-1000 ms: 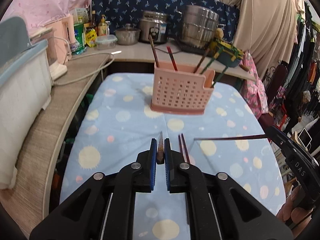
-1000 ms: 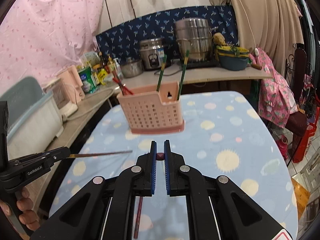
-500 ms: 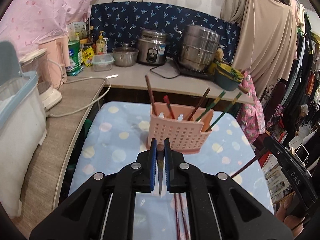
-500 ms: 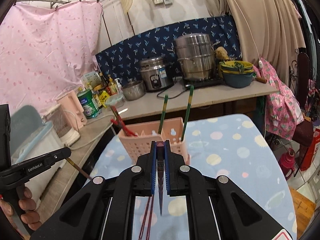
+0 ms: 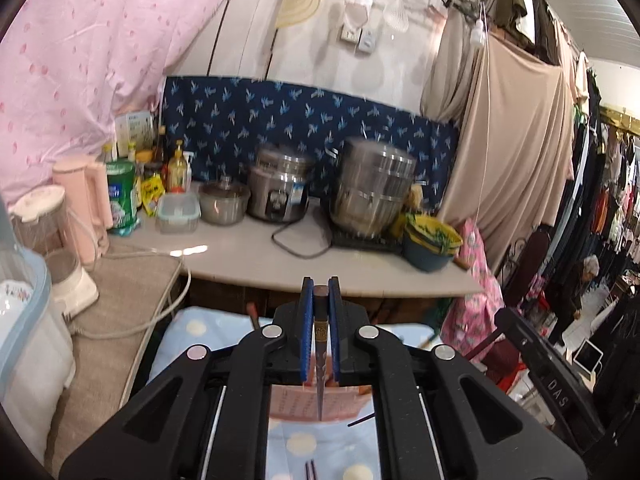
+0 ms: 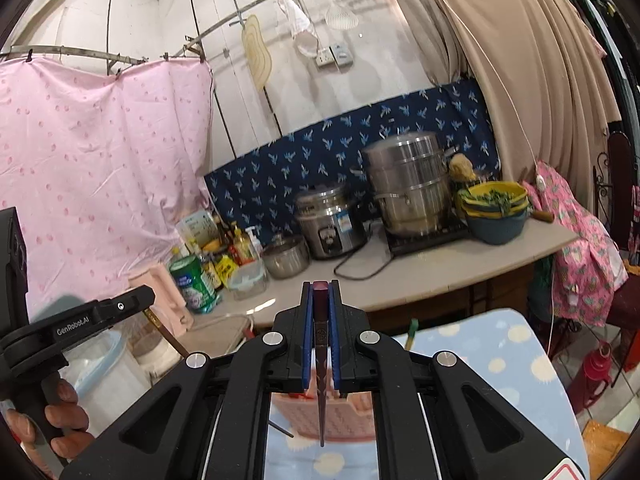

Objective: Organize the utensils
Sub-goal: 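Lift both held chopsticks and carry them over the pink basket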

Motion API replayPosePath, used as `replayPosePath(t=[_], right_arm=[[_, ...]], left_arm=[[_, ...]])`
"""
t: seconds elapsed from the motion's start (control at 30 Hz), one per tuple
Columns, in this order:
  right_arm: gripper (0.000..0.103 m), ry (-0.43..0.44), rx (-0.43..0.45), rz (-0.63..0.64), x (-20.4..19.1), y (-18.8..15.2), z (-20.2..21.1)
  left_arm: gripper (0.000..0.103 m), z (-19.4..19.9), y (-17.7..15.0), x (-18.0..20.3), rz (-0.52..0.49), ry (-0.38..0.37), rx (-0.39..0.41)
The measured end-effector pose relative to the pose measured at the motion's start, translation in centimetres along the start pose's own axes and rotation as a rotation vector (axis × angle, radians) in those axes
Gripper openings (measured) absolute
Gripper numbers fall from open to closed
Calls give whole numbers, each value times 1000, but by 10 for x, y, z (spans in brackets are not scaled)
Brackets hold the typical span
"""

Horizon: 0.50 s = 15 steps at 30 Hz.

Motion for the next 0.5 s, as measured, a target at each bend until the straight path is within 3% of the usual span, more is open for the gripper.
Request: replayPosePath(t=[0.23,0.5], right_arm=[[7,-9,25,-17,-9,29,-37],[7,-30,-41,-8,-9,0,-83]], left_arm=[[7,-25,47,-14,-32,69,100],[7,-62,19,-52,8,104,16]])
Point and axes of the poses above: each gripper's, at about its wrist camera, not at the fingertips, and z roughly against the way its jaws point, x to its right, y to its top, the point moved 10 cm from there along -z, roughly the way its jaws point, and after that the axes turned 15 degrees about -y, right-handed, at the moved point
